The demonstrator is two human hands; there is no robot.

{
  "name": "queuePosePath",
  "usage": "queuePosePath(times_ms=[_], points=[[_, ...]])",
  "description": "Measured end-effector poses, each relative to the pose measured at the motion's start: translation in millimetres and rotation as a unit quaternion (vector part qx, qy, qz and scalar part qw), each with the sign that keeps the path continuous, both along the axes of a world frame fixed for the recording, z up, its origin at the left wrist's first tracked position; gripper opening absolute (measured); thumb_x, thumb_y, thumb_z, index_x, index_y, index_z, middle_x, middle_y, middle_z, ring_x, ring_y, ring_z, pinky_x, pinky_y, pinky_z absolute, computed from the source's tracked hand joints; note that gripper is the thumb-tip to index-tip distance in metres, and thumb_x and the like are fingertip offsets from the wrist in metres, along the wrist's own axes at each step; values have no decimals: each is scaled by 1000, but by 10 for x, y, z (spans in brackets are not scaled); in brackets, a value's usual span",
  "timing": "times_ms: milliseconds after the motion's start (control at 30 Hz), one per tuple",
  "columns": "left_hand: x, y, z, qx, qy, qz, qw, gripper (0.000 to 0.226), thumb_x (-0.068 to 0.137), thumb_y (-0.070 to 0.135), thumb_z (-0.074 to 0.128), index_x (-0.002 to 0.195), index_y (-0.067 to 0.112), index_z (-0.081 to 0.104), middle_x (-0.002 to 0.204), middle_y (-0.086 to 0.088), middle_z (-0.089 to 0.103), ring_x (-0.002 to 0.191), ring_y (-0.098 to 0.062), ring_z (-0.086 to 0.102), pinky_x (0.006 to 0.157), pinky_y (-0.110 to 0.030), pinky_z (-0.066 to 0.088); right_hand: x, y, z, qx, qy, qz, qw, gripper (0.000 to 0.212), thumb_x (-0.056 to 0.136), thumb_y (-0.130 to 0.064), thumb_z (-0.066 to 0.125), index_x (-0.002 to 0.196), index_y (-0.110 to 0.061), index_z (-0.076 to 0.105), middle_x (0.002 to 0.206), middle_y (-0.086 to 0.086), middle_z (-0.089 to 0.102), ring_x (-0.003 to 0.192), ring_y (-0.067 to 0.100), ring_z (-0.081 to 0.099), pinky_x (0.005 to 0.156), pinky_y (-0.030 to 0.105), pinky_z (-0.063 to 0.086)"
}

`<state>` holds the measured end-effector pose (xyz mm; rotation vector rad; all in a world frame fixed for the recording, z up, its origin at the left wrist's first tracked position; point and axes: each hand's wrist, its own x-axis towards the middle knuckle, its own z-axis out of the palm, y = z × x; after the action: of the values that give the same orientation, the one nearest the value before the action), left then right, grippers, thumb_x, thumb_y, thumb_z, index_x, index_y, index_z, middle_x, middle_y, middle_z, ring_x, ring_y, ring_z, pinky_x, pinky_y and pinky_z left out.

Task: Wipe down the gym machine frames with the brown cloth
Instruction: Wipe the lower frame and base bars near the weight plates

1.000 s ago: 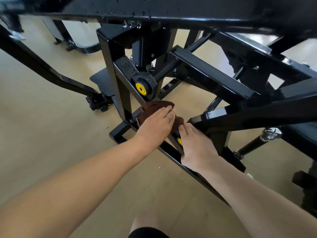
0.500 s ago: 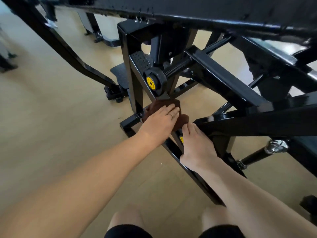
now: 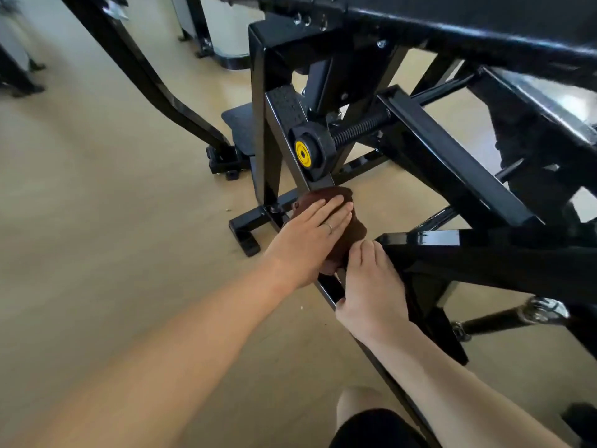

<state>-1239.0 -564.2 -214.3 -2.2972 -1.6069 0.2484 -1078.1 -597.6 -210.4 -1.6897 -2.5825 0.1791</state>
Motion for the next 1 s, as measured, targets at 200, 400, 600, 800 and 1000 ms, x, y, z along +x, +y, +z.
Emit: queuePosePath(times_ms=[200,400,600,800,1000], points=[[-64,211,-4,22,86,-87,992,89,96,46,58,162,6,13,170,-12,11,157,-32,3,123,-45,-7,10,-33,-35,10,40,-35,999,97,76,-32,83,153,-11,29,150,3,38,143,19,37,117,30,39],[-219,396,69,41,116,-212,970,63,100,17,45,158,2,25,166,-17,26,155,-34,19,125,-44,4,-190,-42,-95,11,29,-107,994,109,71,-34,88,155,-13,23,160,4,30,154,23,22,126,37,25],[-332,464,445,52,161,-298,939,51,104,9,42,152,-4,34,158,-24,38,147,-39,35,123,-45,23,-307,-30,-104,-18,1,-153,988,121,72,-34,87,161,-13,8,165,6,15,156,25,9,128,39,15],[-372,467,838,46,257,-328,908,44,104,5,41,147,-5,38,150,-29,45,138,-44,44,119,-49,33,-351,-28,-98,-15,-6,-174,985,118,73,-32,87,161,-14,10,165,4,18,156,24,12,128,39,20],[-507,425,1331,79,183,-412,889,45,97,10,53,141,1,45,139,-23,56,125,-38,55,110,-46,43,-391,-52,-89,-15,-5,-184,983,115,74,-31,86,160,-15,12,165,4,19,156,24,14,127,38,21]])
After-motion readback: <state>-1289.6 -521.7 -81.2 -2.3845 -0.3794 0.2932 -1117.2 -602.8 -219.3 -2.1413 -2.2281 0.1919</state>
